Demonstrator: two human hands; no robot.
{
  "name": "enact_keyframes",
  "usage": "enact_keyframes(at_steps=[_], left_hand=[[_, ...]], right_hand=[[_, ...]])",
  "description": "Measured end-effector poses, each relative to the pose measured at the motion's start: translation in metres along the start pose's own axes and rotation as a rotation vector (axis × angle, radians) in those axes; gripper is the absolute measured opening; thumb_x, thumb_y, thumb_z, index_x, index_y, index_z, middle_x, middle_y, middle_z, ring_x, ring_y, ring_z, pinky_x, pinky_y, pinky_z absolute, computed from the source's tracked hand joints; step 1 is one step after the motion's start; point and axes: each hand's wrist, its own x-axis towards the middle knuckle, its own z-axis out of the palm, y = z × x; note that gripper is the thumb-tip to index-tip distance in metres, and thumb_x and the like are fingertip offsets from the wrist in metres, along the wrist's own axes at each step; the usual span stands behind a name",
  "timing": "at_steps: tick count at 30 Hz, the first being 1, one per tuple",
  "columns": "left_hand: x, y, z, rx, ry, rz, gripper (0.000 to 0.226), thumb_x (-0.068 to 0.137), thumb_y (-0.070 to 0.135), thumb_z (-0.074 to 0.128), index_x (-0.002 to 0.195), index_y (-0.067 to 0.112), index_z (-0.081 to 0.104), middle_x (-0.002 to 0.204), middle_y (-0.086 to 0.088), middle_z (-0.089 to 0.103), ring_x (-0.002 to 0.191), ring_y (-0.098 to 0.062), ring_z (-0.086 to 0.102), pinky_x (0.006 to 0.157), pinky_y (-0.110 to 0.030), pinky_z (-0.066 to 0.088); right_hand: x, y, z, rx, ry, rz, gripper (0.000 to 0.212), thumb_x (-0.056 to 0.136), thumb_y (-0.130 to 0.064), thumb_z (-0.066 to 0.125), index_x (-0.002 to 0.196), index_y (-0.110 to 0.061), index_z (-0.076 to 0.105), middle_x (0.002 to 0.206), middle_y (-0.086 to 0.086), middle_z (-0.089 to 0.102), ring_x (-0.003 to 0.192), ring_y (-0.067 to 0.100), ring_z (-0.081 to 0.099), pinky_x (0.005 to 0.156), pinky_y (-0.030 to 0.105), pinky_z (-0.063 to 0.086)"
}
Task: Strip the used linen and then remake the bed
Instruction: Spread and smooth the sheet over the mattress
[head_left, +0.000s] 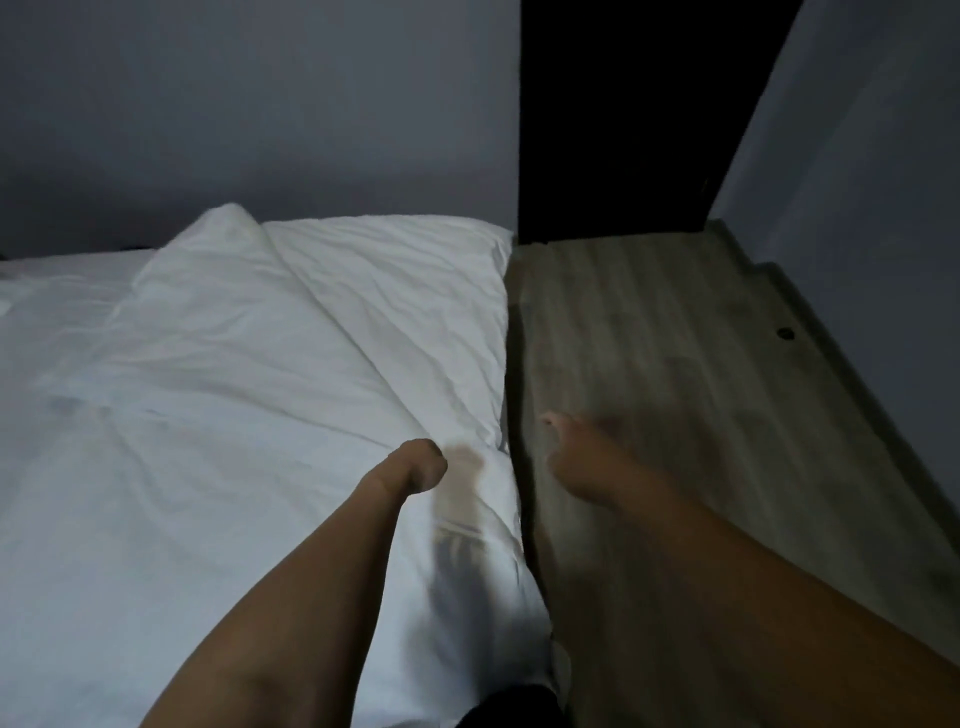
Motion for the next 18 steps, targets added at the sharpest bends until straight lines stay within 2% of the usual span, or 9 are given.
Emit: enact_keyframes(at_steps=[3, 5, 7, 9, 10, 12, 14, 18], left_hand=[[0.024, 0.010, -0.021, -0.014, 0.094, -0.047, 0.023, 0.095, 0.018, 0.046, 0.072, 0.020, 0.048, 0.078, 0.001, 0.047, 0.086, -0.021, 0.048, 0.081, -0.030, 0.044], [0.041, 0.016, -0.037, -0.067, 0.105, -0.068, 0.016, 0.088, 0.020, 0.040, 0.076, 0.014, 0.049, 0.091, -0.006, 0.051, 0.088, -0.025, 0.048, 0.078, -0.033, 0.042], [0.059, 0.018, -0.051, -0.129, 0.133, -0.098, 0.010, 0.074, 0.020, 0.033, 0.069, 0.013, 0.039, 0.096, -0.009, 0.050, 0.085, -0.028, 0.046, 0.072, -0.031, 0.038], [0.068, 0.018, -0.065, -0.178, 0.179, -0.155, 0.006, 0.075, 0.017, 0.035, 0.070, 0.014, 0.039, 0.100, -0.011, 0.051, 0.089, -0.032, 0.048, 0.076, -0.033, 0.039], [0.073, 0.017, -0.072, -0.217, 0.207, -0.187, 0.008, 0.078, 0.016, 0.037, 0.076, 0.013, 0.045, 0.107, -0.013, 0.052, 0.093, -0.032, 0.049, 0.082, -0.034, 0.042], [0.085, 0.014, -0.085, -0.326, 0.260, -0.281, 0.030, 0.085, 0.018, 0.039, 0.109, 0.011, 0.055, 0.126, -0.014, 0.047, 0.110, -0.034, 0.048, 0.097, -0.038, 0.042], [0.098, 0.004, -0.089, -0.437, 0.349, -0.391, 0.047, 0.090, 0.021, 0.041, 0.136, 0.013, 0.045, 0.138, -0.013, 0.039, 0.123, -0.034, 0.042, 0.103, -0.039, 0.038], [0.110, -0.020, -0.092, -0.755, 0.415, -0.587, 0.058, 0.091, 0.022, 0.047, 0.147, 0.013, 0.036, 0.146, -0.014, 0.031, 0.127, -0.037, 0.041, 0.106, -0.044, 0.040]], right_hand=[[0.042, -0.017, -0.028, -0.088, -0.038, -0.073, 0.061, 0.090, -0.011, 0.048, 0.148, -0.015, 0.031, 0.154, 0.009, 0.032, 0.139, 0.025, 0.034, 0.113, 0.033, 0.030], [0.073, -0.024, -0.047, -0.144, -0.056, -0.115, 0.058, 0.090, -0.010, 0.048, 0.147, -0.014, 0.033, 0.152, 0.010, 0.033, 0.138, 0.026, 0.035, 0.113, 0.033, 0.030], [0.104, -0.030, -0.060, -0.191, -0.076, -0.164, 0.059, 0.092, -0.013, 0.049, 0.148, -0.014, 0.031, 0.153, 0.010, 0.031, 0.139, 0.026, 0.034, 0.114, 0.034, 0.029], [0.135, -0.038, -0.069, -0.246, -0.124, -0.215, 0.059, 0.093, -0.015, 0.049, 0.148, -0.016, 0.030, 0.153, 0.010, 0.032, 0.137, 0.027, 0.036, 0.112, 0.036, 0.032], [0.152, -0.043, -0.072, -0.269, -0.151, -0.243, 0.059, 0.092, -0.016, 0.048, 0.148, -0.018, 0.030, 0.153, 0.009, 0.032, 0.135, 0.028, 0.039, 0.110, 0.037, 0.035], [0.185, -0.057, -0.077, -0.312, -0.197, -0.319, 0.059, 0.092, -0.014, 0.046, 0.148, -0.019, 0.030, 0.151, 0.007, 0.033, 0.129, 0.028, 0.044, 0.105, 0.038, 0.039], [0.219, -0.070, -0.079, -0.370, -0.205, -0.425, 0.059, 0.093, -0.012, 0.046, 0.149, -0.019, 0.029, 0.151, 0.006, 0.033, 0.128, 0.028, 0.044, 0.105, 0.036, 0.038], [0.279, -0.102, -0.082, -0.549, -0.261, -0.616, 0.062, 0.093, -0.015, 0.046, 0.151, -0.021, 0.024, 0.153, 0.002, 0.029, 0.134, 0.026, 0.037, 0.111, 0.036, 0.030]])
